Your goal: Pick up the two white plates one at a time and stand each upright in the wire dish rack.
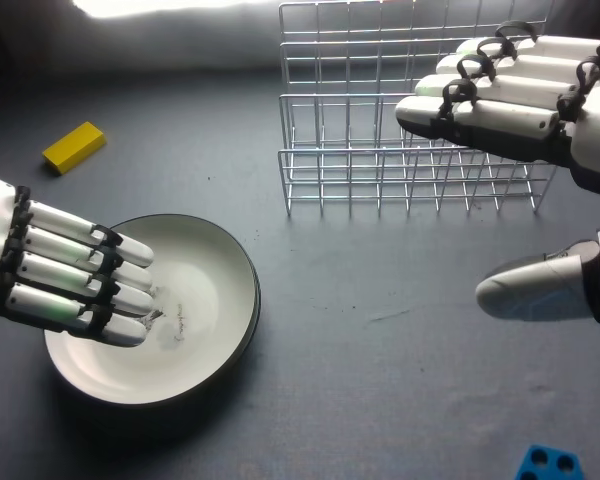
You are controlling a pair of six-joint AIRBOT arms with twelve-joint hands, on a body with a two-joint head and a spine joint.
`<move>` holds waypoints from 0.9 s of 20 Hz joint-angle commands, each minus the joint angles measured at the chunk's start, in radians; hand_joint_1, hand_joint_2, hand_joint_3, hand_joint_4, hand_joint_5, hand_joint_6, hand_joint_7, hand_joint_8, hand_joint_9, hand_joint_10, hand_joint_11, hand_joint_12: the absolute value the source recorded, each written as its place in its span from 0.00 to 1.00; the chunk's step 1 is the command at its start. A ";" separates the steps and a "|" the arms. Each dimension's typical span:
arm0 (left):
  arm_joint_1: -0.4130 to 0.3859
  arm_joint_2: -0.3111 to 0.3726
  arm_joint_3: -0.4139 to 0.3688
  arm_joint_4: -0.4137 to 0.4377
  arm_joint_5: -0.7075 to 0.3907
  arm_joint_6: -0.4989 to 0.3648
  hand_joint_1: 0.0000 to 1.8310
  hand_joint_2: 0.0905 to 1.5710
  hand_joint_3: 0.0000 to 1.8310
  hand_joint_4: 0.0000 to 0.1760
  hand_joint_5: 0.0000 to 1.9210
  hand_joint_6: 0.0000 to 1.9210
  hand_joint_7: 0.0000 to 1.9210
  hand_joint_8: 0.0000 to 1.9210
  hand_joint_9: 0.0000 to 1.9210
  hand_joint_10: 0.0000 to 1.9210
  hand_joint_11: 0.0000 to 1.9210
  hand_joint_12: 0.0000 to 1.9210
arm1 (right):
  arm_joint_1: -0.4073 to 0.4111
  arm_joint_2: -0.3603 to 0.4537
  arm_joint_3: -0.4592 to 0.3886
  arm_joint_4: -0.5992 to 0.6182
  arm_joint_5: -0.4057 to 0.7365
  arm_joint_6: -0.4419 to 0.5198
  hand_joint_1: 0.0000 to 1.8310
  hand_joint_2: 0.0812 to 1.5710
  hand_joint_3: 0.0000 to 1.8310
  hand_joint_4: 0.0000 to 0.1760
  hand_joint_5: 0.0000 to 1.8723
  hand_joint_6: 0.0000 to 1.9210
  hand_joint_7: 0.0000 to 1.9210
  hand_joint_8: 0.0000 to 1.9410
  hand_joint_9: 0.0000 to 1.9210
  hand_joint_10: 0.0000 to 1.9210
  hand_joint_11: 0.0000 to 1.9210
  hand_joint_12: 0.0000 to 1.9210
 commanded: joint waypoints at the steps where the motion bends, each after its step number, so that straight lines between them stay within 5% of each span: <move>1: -0.005 0.003 0.008 -0.071 -0.025 0.013 0.00 0.62 0.00 0.00 0.00 0.00 0.00 0.00 0.00 0.00 0.00 0.00 | 0.007 0.002 -0.004 0.017 0.112 -0.013 0.04 0.65 0.00 0.00 0.00 0.00 0.00 0.00 0.00 0.00 0.00 0.00; 5: 0.020 -0.005 0.018 -0.053 0.016 0.037 0.00 0.63 0.00 0.00 0.00 0.00 0.00 0.00 0.00 0.00 0.00 0.00 | 0.007 -0.016 -0.004 0.017 0.146 -0.100 0.03 0.64 0.00 0.00 0.00 0.00 0.00 0.00 0.00 0.00 0.00 0.00; 18: 0.127 -0.048 0.076 -0.053 0.075 0.078 0.00 0.63 0.00 0.00 0.00 0.00 0.00 0.00 0.00 0.00 0.00 0.00 | 0.001 -0.026 -0.014 0.017 0.176 -0.162 0.03 0.65 0.00 0.00 0.00 0.00 0.00 0.00 0.00 0.00 0.00 0.00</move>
